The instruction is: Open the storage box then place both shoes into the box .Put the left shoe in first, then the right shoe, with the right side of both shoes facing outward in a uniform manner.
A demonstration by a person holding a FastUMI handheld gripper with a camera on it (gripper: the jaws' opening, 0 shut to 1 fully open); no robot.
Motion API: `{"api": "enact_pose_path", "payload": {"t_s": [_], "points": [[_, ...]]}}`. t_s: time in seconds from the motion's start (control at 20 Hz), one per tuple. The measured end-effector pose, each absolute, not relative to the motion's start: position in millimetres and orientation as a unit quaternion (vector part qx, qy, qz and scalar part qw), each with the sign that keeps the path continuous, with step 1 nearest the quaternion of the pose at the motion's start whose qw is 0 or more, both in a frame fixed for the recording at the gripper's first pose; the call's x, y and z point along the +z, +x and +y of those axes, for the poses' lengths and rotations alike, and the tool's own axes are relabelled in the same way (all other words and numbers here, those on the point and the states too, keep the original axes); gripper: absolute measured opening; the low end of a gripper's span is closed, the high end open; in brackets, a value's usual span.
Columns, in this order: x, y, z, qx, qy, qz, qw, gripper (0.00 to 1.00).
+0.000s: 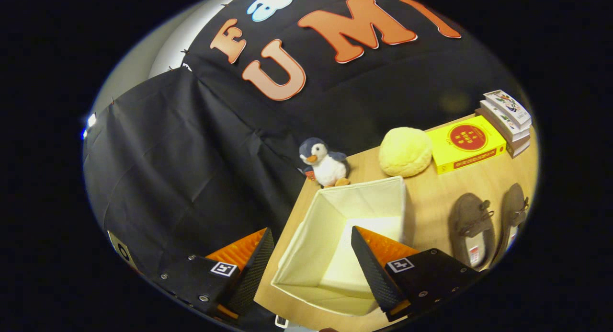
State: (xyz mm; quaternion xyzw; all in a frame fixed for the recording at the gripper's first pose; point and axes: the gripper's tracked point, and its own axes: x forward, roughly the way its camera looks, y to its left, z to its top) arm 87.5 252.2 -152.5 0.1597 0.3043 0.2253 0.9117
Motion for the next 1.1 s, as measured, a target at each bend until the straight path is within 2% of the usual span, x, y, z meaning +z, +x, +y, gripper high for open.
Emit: {"api": "enact_pose_path", "payload": {"t_s": [0.35,0.7,0.95,1.1], "points": [[-149.7,82.5,128.4,0.125,0.132,0.284,0.941,0.98],[-176.1,80.3,14.5,0.017,0.028,0.267,0.963,0.98],[-215.1,88.2,-3.7,0.015,-0.033,0.285,0.958,0.97],[-241.6,92.6,0.6,0.034,-0.044,0.309,0.949,0.9]]}}
